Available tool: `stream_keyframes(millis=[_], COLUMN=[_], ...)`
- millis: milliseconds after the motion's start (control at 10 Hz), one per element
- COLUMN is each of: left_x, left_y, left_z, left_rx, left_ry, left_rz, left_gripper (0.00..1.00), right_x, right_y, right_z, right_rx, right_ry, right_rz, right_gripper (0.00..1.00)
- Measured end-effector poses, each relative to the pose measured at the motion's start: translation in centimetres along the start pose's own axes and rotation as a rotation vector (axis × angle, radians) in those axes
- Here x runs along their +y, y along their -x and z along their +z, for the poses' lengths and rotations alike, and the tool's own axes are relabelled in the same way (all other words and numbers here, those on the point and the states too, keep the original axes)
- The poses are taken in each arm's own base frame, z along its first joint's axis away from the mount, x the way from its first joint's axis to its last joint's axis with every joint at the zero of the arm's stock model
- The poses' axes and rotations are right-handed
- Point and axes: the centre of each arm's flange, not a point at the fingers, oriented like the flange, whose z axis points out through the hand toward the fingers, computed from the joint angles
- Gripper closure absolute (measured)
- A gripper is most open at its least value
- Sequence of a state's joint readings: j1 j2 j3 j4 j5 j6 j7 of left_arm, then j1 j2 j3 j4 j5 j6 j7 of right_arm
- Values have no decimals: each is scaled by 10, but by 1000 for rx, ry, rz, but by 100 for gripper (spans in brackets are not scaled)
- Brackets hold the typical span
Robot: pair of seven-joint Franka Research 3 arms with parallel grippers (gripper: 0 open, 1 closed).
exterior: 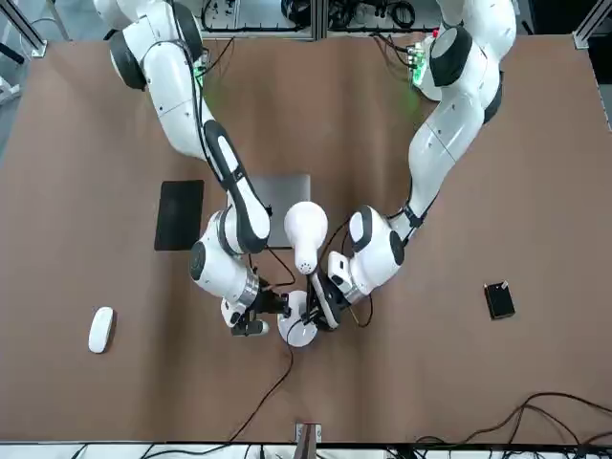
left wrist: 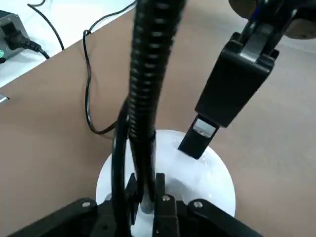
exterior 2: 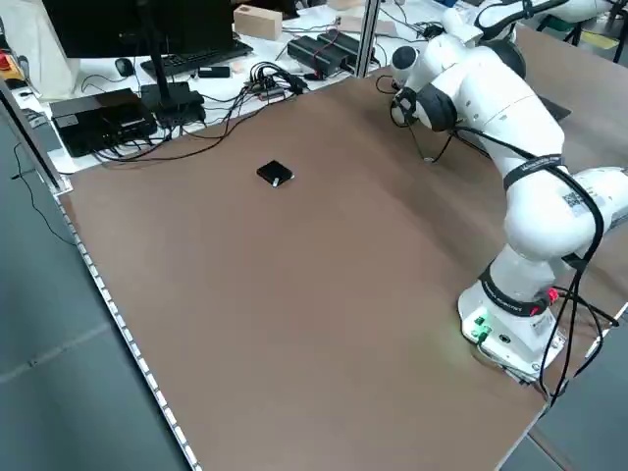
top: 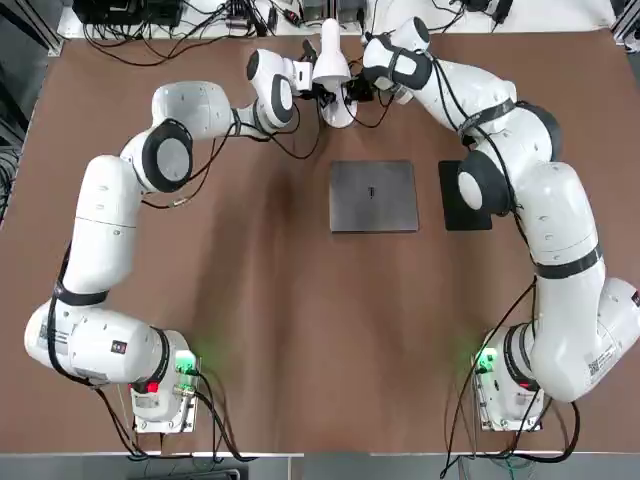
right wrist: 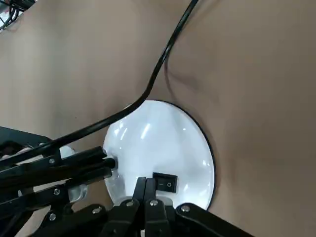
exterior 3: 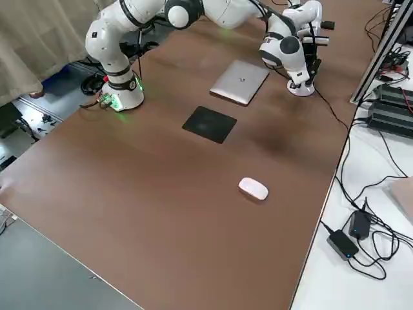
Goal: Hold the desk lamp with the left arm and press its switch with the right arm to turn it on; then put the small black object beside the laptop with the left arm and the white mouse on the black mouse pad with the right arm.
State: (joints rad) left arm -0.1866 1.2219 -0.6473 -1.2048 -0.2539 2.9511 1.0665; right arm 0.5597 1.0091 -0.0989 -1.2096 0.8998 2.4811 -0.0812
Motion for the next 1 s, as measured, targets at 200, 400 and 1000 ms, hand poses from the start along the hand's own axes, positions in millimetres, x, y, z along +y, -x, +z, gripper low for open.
stream_keyframes(millis=[200, 400, 1000], left_x=[0, 0, 0], left_y=[0, 0, 0], left_z=[0, 0, 0], left_rx=[0, 0, 0], left_ry=[0, 0, 0], left_rz=[0, 0, 0], left_gripper=[83, 84, 84], right_x=[-1, -3, 6], right_y=[-1, -4, -8], right_z=[-1, -4, -7], right_rx=[1, 3, -3], right_ry=[-1, -5, 16], right_rz=[-2, -5, -12], right_gripper=[99, 99, 99])
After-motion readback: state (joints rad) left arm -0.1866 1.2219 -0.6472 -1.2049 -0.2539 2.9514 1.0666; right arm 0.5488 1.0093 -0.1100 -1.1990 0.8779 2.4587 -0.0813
